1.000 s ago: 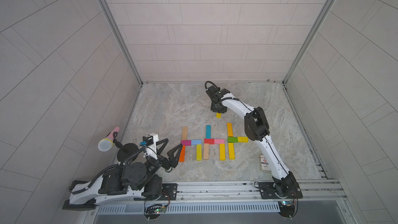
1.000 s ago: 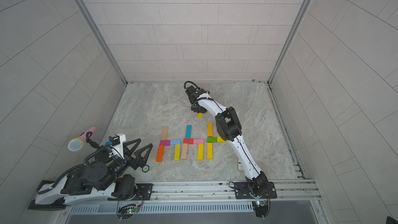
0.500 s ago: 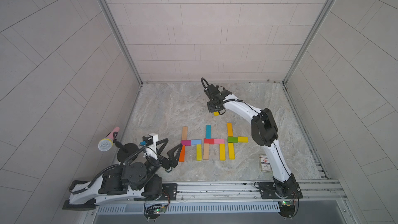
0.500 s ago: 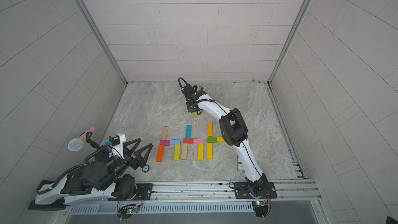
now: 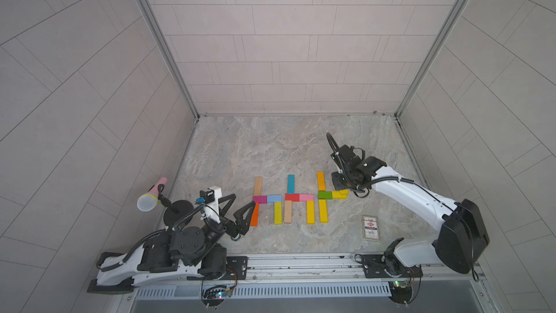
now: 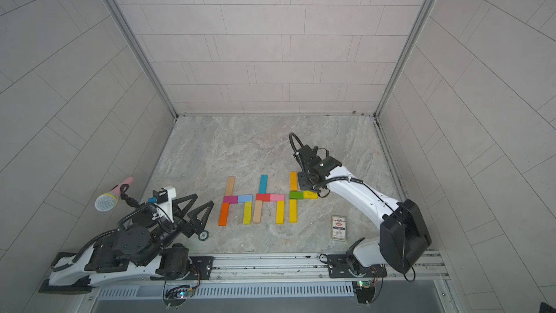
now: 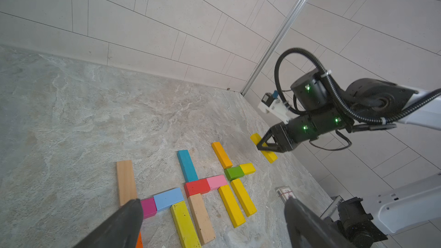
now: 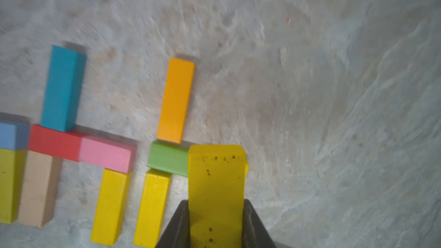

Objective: Assemble the letter h with building blocks
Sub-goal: Pick up the building block from the center of the board, then assemble the building block at the center of the board.

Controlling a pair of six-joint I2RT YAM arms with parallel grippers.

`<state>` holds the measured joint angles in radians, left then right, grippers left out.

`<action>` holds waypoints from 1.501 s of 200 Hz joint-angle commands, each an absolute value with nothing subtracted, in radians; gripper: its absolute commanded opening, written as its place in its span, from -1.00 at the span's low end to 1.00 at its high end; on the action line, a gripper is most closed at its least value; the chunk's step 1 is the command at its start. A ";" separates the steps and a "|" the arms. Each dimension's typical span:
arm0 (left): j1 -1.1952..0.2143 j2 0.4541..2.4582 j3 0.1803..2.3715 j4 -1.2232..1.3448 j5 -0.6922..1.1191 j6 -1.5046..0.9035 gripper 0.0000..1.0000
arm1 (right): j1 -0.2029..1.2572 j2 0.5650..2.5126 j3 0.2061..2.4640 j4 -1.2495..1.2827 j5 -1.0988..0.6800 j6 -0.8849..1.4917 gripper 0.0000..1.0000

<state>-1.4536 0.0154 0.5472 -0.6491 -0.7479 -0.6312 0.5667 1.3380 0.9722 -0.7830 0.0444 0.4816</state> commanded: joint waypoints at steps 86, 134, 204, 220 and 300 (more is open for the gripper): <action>-1.454 0.026 0.551 -0.633 -0.756 -0.612 1.00 | 0.647 1.210 0.631 -0.613 0.008 0.716 -0.47; -1.454 0.055 0.568 -0.635 -0.755 -0.615 1.00 | 0.651 1.257 0.631 -0.579 0.018 0.716 -0.48; -1.454 0.051 0.572 -0.645 -0.764 -0.615 1.00 | 0.636 1.306 0.632 -0.569 0.035 0.719 -0.49; -1.454 0.049 0.572 -0.647 -0.765 -0.615 1.00 | 0.630 1.317 0.630 -0.565 0.034 0.723 -0.49; -1.454 0.044 0.570 -0.654 -0.774 -0.616 1.00 | 0.604 1.344 0.615 -0.540 0.026 0.714 -0.48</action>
